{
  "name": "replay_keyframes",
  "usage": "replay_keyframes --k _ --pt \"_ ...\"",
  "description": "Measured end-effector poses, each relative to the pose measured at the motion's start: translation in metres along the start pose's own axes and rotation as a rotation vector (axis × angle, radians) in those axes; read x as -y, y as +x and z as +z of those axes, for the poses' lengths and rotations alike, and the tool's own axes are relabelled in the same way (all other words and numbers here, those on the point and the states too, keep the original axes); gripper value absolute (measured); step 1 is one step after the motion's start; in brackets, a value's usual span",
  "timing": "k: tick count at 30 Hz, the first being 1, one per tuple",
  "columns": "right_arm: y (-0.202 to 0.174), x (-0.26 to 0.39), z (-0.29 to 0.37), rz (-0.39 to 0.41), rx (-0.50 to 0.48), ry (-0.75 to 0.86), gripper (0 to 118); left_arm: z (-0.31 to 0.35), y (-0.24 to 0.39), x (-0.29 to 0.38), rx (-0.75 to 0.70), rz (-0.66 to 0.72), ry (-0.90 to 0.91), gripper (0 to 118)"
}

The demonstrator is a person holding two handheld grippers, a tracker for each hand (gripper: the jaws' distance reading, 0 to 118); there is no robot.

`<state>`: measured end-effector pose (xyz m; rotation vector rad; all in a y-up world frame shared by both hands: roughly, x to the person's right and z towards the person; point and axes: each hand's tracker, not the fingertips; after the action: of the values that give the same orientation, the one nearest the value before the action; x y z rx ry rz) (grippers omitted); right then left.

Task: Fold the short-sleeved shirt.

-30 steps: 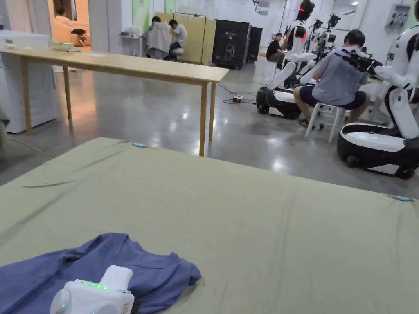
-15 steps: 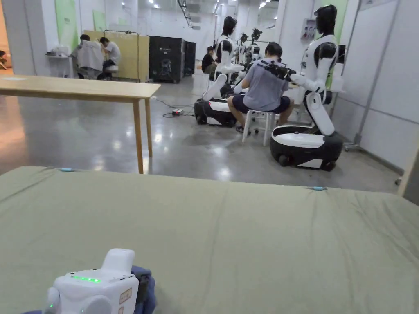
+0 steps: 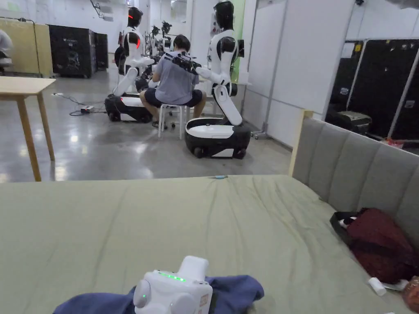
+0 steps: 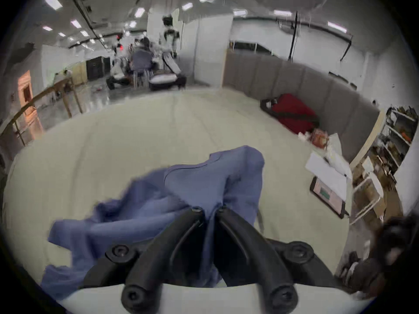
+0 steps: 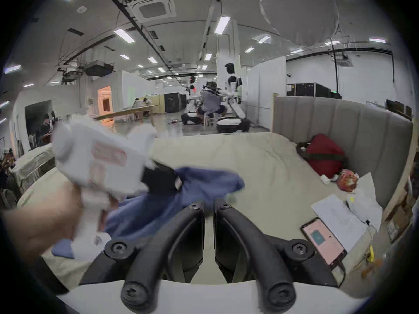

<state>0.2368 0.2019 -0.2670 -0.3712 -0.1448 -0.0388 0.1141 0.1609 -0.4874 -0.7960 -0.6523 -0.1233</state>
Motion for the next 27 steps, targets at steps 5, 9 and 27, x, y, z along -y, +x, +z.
replay_keyframes --k 5,9,27 --pt "0.02 0.008 -0.005 -0.012 0.019 -0.02 9 -0.035 0.004 0.032 -0.042 0.014 -0.034 7" --pt "0.015 0.008 -0.004 -0.008 0.002 -0.022 9 0.008 0.002 0.033 -0.03 0.011 0.079 118" --pt "-0.071 0.003 0.042 0.055 -0.16 0.059 9 0.311 -0.152 0.217 -0.443 0.138 0.202 0"
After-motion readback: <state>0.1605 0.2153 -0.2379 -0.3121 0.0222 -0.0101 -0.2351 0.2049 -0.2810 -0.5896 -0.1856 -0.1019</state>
